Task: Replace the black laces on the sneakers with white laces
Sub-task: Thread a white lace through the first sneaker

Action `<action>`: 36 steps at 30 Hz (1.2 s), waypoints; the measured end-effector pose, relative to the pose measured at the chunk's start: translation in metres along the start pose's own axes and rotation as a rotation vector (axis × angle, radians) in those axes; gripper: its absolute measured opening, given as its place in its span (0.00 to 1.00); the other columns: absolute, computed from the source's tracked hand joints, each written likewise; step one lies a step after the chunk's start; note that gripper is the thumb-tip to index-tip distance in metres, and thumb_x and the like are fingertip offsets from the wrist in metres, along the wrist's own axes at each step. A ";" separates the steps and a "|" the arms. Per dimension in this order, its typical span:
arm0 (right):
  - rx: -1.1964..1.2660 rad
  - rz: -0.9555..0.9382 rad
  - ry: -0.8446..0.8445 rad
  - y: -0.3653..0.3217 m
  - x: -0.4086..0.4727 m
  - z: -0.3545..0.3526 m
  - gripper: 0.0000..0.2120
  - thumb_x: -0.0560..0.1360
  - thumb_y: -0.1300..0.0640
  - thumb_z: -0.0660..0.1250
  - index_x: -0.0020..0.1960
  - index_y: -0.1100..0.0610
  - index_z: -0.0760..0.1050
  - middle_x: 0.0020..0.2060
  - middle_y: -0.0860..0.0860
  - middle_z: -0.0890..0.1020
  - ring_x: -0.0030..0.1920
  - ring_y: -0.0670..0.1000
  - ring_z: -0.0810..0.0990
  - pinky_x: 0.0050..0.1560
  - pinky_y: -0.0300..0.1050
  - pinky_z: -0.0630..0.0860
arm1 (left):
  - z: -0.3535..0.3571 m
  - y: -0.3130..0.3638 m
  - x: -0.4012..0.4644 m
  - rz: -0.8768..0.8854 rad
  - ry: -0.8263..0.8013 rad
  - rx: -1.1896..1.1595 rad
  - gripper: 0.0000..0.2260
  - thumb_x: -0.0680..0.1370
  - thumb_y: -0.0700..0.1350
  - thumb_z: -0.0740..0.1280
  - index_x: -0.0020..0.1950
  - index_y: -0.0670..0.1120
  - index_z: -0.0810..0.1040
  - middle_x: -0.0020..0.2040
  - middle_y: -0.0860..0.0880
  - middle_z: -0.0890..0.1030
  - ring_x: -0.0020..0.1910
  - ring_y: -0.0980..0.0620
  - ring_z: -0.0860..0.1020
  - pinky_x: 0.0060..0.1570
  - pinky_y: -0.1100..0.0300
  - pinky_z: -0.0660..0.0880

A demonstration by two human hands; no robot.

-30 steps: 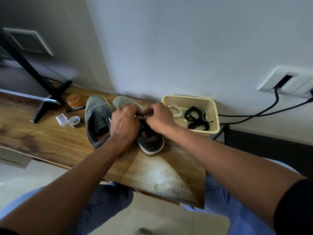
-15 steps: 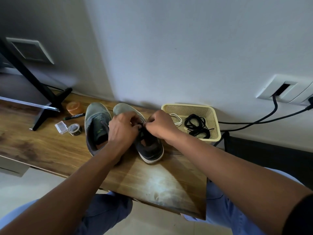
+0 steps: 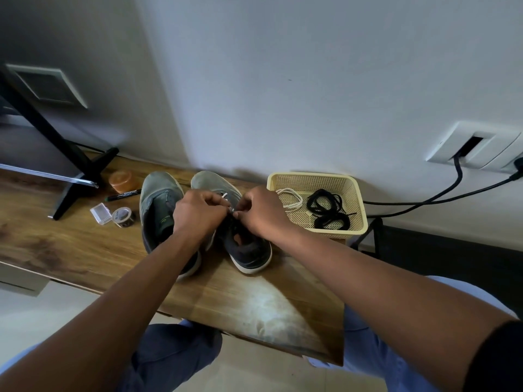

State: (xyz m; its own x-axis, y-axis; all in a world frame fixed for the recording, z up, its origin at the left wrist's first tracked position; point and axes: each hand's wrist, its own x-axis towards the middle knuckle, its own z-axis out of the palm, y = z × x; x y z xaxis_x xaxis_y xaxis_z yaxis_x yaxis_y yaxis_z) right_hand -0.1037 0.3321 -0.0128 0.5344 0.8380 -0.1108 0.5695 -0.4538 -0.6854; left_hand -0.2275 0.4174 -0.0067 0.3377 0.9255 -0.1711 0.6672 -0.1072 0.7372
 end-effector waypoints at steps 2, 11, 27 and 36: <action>-0.014 -0.039 0.006 0.000 -0.001 0.001 0.07 0.72 0.56 0.78 0.47 0.57 0.85 0.43 0.53 0.85 0.47 0.54 0.83 0.45 0.44 0.76 | 0.000 0.000 0.002 -0.040 -0.016 -0.013 0.05 0.70 0.46 0.78 0.40 0.57 0.87 0.39 0.58 0.85 0.44 0.59 0.82 0.44 0.61 0.77; 0.158 0.056 -0.015 0.006 0.008 0.000 0.04 0.71 0.58 0.77 0.45 0.51 0.86 0.42 0.49 0.86 0.48 0.52 0.85 0.50 0.46 0.81 | 0.007 0.001 -0.004 -0.019 -0.028 -0.031 0.08 0.74 0.42 0.73 0.46 0.55 0.88 0.45 0.54 0.86 0.46 0.57 0.82 0.44 0.62 0.79; 0.143 0.060 0.013 0.004 0.009 0.004 0.01 0.71 0.58 0.74 0.40 0.54 0.84 0.37 0.48 0.84 0.43 0.51 0.84 0.46 0.47 0.81 | 0.005 -0.006 0.001 0.090 -0.145 -0.014 0.09 0.70 0.45 0.82 0.48 0.55 0.87 0.40 0.56 0.87 0.44 0.62 0.84 0.43 0.68 0.75; 0.408 0.125 0.134 -0.002 0.019 -0.005 0.09 0.75 0.61 0.69 0.37 0.54 0.81 0.33 0.52 0.86 0.38 0.55 0.87 0.43 0.57 0.85 | 0.006 -0.010 0.003 0.096 -0.150 -0.006 0.10 0.69 0.46 0.83 0.45 0.56 0.86 0.40 0.57 0.86 0.43 0.62 0.83 0.41 0.69 0.75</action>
State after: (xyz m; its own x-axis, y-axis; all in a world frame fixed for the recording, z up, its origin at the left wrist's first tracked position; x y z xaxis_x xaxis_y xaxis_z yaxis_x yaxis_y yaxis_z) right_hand -0.0918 0.3476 -0.0101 0.6751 0.7252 -0.1353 0.2164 -0.3701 -0.9034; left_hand -0.2291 0.4195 -0.0191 0.4948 0.8468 -0.1951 0.6235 -0.1896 0.7584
